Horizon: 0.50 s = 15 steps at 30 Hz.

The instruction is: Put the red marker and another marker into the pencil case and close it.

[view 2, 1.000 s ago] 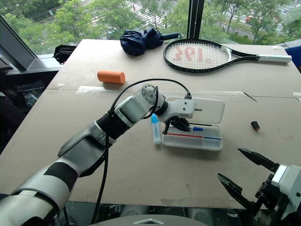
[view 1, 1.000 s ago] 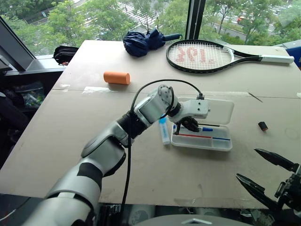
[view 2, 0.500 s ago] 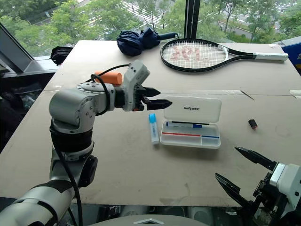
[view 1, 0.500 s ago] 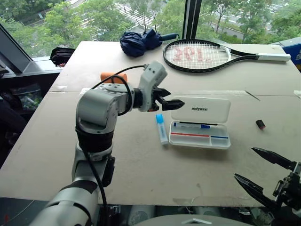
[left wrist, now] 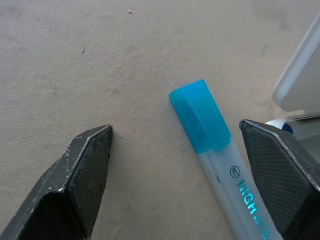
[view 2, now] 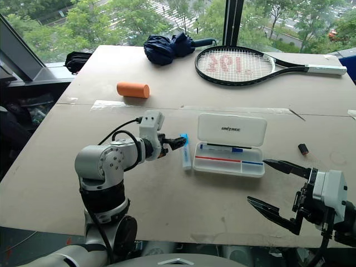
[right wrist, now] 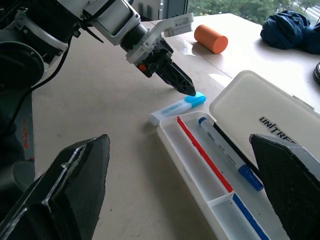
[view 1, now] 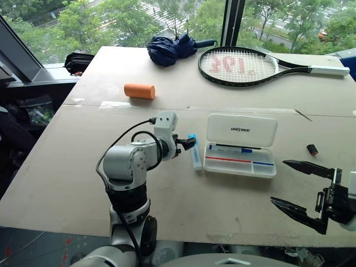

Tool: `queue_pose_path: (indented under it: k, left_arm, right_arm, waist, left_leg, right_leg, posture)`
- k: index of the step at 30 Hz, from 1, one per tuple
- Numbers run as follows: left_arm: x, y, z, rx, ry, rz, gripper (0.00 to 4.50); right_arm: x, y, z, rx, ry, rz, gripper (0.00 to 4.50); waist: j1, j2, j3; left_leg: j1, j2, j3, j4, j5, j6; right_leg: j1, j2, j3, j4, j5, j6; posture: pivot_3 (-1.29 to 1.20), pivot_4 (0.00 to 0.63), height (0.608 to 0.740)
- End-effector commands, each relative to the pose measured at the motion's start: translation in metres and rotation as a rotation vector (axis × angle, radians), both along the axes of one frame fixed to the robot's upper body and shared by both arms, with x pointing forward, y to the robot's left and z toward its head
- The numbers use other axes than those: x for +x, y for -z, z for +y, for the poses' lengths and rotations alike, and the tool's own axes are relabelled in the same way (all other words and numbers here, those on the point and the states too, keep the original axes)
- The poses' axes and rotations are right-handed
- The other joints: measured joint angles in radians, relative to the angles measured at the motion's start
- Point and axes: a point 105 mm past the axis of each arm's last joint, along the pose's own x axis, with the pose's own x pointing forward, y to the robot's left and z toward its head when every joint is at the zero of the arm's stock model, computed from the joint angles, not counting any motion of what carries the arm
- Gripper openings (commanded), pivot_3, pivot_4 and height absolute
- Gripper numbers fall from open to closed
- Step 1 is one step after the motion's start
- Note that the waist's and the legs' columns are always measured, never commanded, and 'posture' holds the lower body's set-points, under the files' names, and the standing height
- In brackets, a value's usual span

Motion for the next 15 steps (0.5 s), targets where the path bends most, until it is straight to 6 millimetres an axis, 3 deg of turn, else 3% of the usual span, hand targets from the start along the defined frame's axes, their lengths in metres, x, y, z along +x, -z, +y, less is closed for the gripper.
queue_pose_path:
  k: [1, 15]
  left_arm:
    - [-0.001, -0.005, -0.01, 0.027, 0.065, -0.009, 4.11]
    - [0.005, 0.015, -0.014, 0.213, 0.124, 0.151, 4.11]
  right_arm:
    - [-0.001, -0.002, 0.0, 0.004, -0.019, -0.012, 4.5]
    - [0.003, -0.002, 0.001, 0.007, -0.008, -0.021, 4.5]
  waist:
    - [-0.001, 0.0, 0.0]
    - [0.003, 0.002, -0.003]
  left_leg:
    - [0.0, 0.0, 0.0, 0.0, 0.0, 0.0]
    - [0.003, -0.001, -0.001, 0.0, 0.0, 0.0]
  right_leg:
    - [0.0, 0.0, 0.0, 0.0, 0.0, 0.0]
    - [0.003, -0.002, 0.0, 0.0, 0.0, 0.0]
  posture:
    - [0.0, 0.15, 0.73]
    - [0.0, 0.15, 0.73]
